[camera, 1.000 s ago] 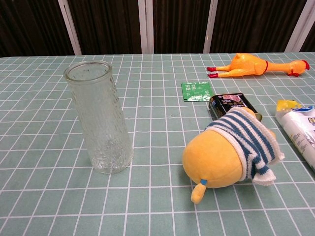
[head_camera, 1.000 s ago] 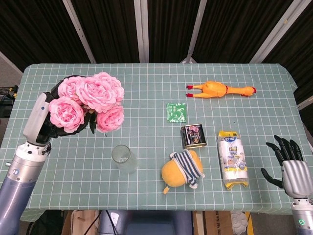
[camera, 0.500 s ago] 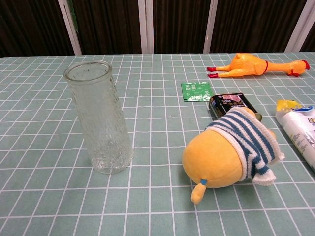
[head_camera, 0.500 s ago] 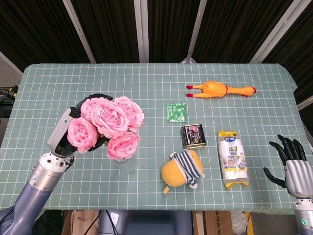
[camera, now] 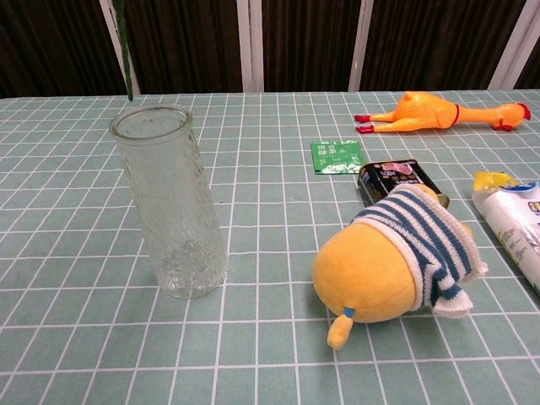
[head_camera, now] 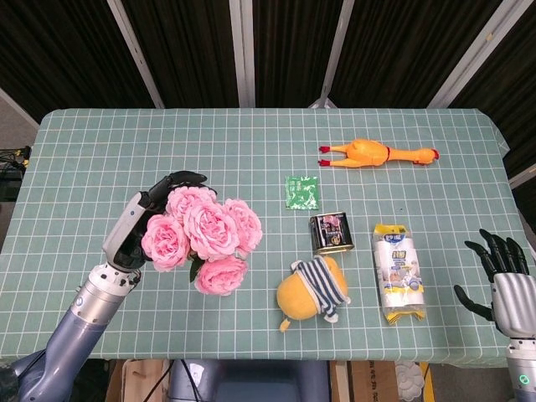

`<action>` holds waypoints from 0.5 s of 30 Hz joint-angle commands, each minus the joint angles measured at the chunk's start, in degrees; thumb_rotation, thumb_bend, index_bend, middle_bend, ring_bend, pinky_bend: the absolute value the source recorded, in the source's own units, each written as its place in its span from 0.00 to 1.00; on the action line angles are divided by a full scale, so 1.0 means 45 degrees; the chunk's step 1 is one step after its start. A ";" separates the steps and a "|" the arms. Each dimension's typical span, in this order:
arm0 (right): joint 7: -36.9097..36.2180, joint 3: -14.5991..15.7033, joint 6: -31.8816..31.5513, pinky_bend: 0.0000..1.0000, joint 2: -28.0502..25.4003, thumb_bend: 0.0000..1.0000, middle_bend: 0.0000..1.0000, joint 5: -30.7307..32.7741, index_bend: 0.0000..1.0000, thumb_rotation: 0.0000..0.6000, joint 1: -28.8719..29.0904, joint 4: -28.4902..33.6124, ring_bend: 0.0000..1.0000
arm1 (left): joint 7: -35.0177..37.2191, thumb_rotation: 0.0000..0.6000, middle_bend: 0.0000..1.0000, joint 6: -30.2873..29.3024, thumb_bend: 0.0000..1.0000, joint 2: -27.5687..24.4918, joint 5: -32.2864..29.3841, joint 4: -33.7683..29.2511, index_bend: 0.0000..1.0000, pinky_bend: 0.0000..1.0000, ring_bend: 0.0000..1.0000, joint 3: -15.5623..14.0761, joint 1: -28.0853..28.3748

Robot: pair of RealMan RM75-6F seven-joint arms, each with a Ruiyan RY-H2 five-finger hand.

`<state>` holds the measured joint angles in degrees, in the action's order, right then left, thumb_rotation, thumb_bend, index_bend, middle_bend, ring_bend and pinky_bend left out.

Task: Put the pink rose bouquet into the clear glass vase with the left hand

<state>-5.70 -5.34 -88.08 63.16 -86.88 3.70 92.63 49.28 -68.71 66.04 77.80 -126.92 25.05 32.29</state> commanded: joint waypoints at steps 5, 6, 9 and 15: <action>-0.0013 -0.0006 -0.0013 0.00 0.0001 0.28 0.09 -0.0011 0.21 1.00 0.0001 0.0022 0.08 | 0.1143 1.00 0.37 0.0260 0.45 -0.0029 -0.0109 0.0067 0.25 0.38 0.27 -0.0060 0.0006; -0.0018 -0.0006 -0.0010 0.00 -0.0005 0.28 0.09 -0.0004 0.21 1.00 -0.0002 0.0025 0.08 | 0.1296 1.00 0.37 0.0318 0.45 -0.0003 -0.0144 0.0086 0.25 0.38 0.27 -0.0084 0.0023; -0.0036 -0.0014 -0.0003 0.00 -0.0011 0.28 0.09 0.0020 0.21 1.00 -0.0005 0.0011 0.08 | 0.1688 1.00 0.37 0.0409 0.45 0.0018 -0.0170 0.0063 0.25 0.38 0.27 -0.0106 0.0032; -0.0158 -0.0039 -0.0024 0.00 -0.0043 0.28 0.09 0.0054 0.21 1.00 -0.0021 -0.0011 0.08 | 0.2142 1.00 0.37 0.0598 0.45 -0.0147 -0.0099 0.0022 0.25 0.38 0.27 -0.0162 0.0012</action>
<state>-6.41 -5.51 -88.18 62.98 -86.64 3.62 92.59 59.12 -66.03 65.56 77.25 -126.85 24.44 32.37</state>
